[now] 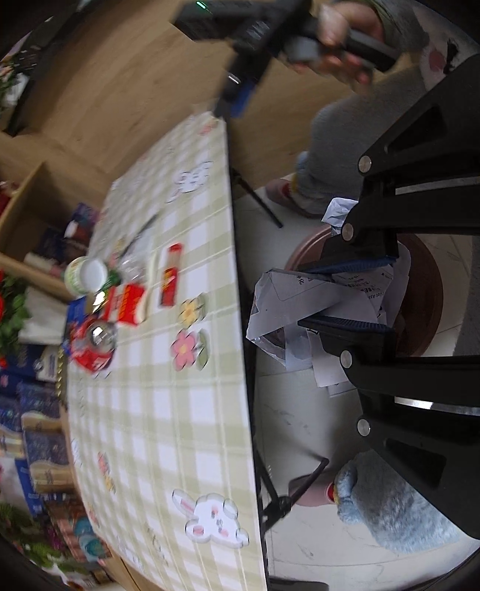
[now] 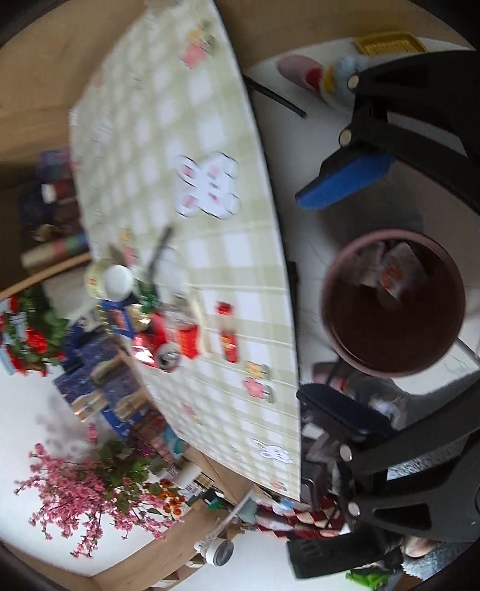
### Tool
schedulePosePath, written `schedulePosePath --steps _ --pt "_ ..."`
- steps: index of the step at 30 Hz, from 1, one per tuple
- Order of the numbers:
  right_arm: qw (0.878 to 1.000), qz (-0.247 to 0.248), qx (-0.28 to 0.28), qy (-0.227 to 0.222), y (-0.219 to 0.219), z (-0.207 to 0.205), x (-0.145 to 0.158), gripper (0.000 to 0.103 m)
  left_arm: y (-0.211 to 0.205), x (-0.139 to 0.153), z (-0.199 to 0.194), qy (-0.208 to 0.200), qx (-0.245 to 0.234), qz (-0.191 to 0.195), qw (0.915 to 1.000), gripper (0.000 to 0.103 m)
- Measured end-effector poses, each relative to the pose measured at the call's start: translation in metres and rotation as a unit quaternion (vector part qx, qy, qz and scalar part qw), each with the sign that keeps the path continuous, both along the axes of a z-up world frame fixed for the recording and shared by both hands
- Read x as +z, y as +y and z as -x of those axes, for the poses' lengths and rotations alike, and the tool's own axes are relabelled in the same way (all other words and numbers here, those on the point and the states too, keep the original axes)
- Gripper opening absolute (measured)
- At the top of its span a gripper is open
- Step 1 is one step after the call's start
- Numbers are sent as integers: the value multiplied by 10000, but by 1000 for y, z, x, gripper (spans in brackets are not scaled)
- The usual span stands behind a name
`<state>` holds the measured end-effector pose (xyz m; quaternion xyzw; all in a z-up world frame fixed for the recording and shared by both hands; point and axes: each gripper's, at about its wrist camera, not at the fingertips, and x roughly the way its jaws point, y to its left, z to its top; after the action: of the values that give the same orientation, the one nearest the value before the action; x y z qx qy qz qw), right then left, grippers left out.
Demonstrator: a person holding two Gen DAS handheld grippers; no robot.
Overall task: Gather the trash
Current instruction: 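Carry the wrapper and crumpled paper down into the brown bin and open both grippers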
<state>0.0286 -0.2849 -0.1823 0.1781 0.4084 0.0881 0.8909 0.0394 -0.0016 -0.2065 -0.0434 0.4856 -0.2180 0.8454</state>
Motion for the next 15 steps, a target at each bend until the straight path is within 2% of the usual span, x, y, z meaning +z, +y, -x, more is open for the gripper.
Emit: schedulePosePath --steps 5,12,13,14,15 --pt "9989 338 -218 -245 -11 2 16 97 -24 -26 -1 166 -287 -119 9994 24" --pt "9972 535 -450 -253 -19 8 13 97 -36 -49 2 273 -529 -336 9977 25" --pt "9974 522 -459 -210 -19 7 11 97 -38 -49 2 269 -564 -319 9975 31" --pt "9974 521 -467 -182 -19 8 9 97 -39 -49 3 250 -625 -260 9974 49" --pt "9973 531 -476 -154 -18 8 8 97 -39 -46 5 168 -668 -170 9975 60"
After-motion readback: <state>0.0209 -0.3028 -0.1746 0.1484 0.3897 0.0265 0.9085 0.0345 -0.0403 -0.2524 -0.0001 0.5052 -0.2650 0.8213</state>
